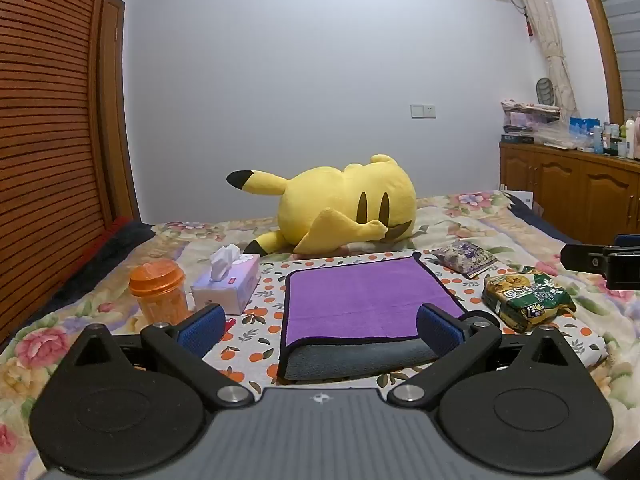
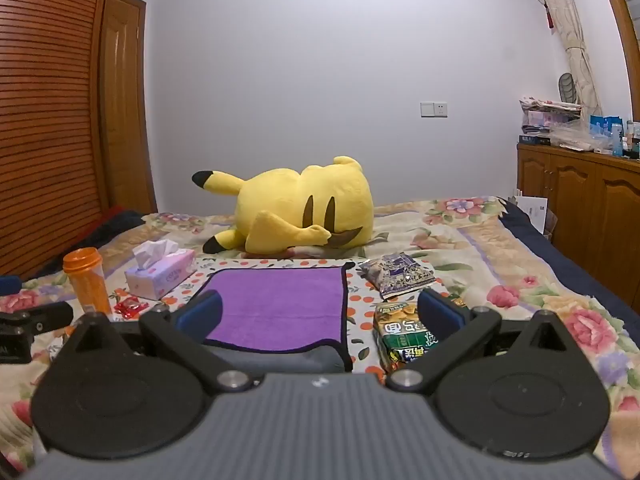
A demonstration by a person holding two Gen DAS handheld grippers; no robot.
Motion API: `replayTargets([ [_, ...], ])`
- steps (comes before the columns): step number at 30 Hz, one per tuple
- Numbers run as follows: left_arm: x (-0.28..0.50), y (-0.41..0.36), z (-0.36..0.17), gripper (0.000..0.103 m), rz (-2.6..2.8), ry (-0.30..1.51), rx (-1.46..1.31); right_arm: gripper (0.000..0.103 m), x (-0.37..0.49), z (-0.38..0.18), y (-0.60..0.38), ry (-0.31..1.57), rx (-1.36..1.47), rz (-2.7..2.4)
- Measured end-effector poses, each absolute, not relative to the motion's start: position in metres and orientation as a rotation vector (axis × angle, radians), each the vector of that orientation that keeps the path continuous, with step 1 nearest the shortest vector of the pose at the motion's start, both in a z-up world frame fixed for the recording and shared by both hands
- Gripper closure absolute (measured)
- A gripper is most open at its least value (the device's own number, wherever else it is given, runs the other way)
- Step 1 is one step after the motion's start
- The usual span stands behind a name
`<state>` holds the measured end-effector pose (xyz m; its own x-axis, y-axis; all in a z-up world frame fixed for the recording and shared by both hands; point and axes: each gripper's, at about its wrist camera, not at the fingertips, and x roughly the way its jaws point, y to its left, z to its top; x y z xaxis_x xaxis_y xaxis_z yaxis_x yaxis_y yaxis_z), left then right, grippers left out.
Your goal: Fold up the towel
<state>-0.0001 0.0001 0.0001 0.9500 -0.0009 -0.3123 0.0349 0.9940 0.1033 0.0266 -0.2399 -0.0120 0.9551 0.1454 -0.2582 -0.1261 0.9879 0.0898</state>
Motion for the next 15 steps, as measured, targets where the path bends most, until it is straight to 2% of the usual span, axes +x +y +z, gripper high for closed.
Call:
replayTargets([
  [15,0.0000,0.0001,0.0001,0.000,-0.018,0.317,0.106,0.000,0.0268,-0.0116,-0.2402,0.269,0.075,0.138],
])
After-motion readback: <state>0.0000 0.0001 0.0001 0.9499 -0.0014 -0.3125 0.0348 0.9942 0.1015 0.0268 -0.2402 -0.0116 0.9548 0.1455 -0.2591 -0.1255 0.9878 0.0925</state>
